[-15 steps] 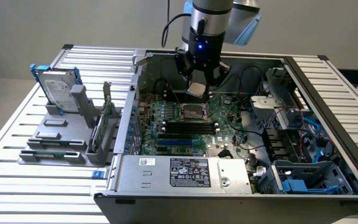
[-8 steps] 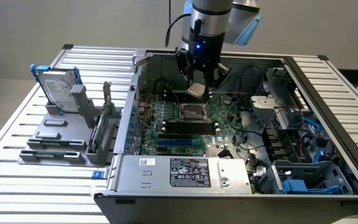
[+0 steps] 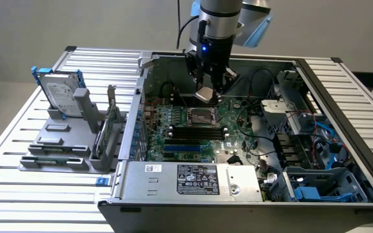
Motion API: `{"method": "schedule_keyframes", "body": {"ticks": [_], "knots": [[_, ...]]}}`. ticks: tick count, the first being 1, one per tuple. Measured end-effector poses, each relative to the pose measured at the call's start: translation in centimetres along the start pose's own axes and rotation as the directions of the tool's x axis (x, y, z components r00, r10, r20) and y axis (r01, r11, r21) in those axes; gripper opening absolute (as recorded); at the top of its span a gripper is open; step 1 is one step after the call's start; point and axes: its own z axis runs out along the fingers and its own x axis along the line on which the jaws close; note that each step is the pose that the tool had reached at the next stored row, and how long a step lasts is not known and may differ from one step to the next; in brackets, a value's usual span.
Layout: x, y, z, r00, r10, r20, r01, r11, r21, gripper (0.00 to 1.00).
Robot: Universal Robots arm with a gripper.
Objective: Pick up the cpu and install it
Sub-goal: 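Place the cpu into insertion slot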
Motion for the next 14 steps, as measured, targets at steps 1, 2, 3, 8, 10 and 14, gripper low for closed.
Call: {"method": "schedule_keyframes", "body": {"ticks": [1, 2, 3, 8, 10, 14], "knots": [[0.00, 0.00, 0.03, 0.9998, 0.018, 0.0008, -0.018, 0.9998, -0.0006, 0.55], [0.00, 0.00, 0.07, 0.9994, 0.036, 0.0017, -0.036, 0.9994, -0.0011, 0.55], [0.00, 0.00, 0.10, 0.9985, 0.054, 0.0025, -0.054, 0.9985, -0.0016, 0.55], [-0.01, -0.02, 0.34, 0.9894, 0.145, 0.0066, -0.145, 0.9895, -0.0044, 0.55], [-0.01, -0.02, 0.46, 0.9835, 0.181, 0.0081, -0.181, 0.9835, -0.0057, 0.55], [-0.02, -0.03, 0.70, 0.9678, 0.251, 0.0111, -0.251, 0.9679, -0.0083, 0.55]]}}
